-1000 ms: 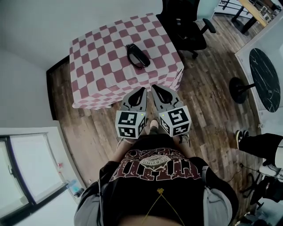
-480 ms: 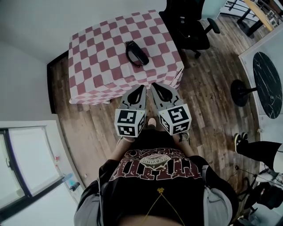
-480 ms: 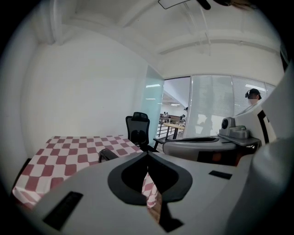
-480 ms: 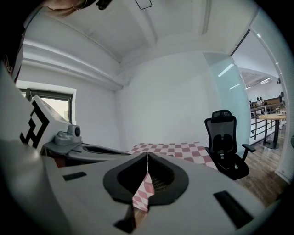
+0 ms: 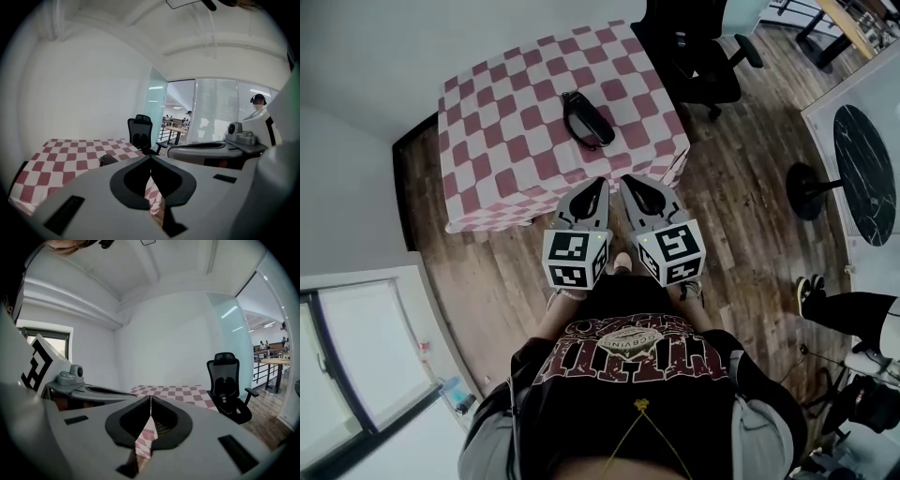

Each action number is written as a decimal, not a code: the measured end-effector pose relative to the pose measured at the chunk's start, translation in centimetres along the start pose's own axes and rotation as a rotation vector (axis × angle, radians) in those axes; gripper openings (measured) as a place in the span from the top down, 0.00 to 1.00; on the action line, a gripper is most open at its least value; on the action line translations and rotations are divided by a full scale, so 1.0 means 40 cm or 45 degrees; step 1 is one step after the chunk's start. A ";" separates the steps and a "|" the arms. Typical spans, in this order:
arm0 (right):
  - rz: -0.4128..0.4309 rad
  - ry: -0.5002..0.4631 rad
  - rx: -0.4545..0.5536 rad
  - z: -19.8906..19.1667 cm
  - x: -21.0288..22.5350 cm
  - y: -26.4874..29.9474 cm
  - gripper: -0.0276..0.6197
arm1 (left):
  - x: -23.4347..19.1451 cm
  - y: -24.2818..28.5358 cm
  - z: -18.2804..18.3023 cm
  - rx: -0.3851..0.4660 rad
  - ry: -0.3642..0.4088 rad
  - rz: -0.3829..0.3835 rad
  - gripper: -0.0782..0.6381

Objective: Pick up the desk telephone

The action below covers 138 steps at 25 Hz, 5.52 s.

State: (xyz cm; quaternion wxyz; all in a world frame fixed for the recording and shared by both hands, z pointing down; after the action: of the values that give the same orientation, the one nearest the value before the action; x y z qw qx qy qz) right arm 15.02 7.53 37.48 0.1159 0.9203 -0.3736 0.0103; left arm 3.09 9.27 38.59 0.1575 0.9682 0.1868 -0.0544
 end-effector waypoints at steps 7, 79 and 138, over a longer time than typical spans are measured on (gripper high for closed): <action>-0.022 -0.008 -0.010 0.024 0.002 0.099 0.93 | -0.088 0.039 0.019 -0.024 0.001 -0.022 0.88; 0.326 -0.118 -0.309 0.010 0.341 0.667 0.92 | -0.459 0.451 0.113 -0.131 -0.192 0.290 0.88; 0.022 -0.074 -0.713 -0.184 0.255 0.799 0.84 | -0.638 0.473 0.065 -0.339 -0.131 -0.173 0.88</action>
State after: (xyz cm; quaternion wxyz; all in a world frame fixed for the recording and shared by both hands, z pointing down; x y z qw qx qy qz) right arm 0.85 -20.00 52.31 0.3549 0.8491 -0.3728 -0.1189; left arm -13.47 -17.05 45.71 0.2896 0.9199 0.2490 -0.0892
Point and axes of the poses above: the fingertips, and each gripper's own axes: y forward along the fingers, x to its right, z out of its top, the point moved 8 cm from there along -y, backward along the fingers, and after that the axes turned 3 degrees about x, right-handed, at the moved point
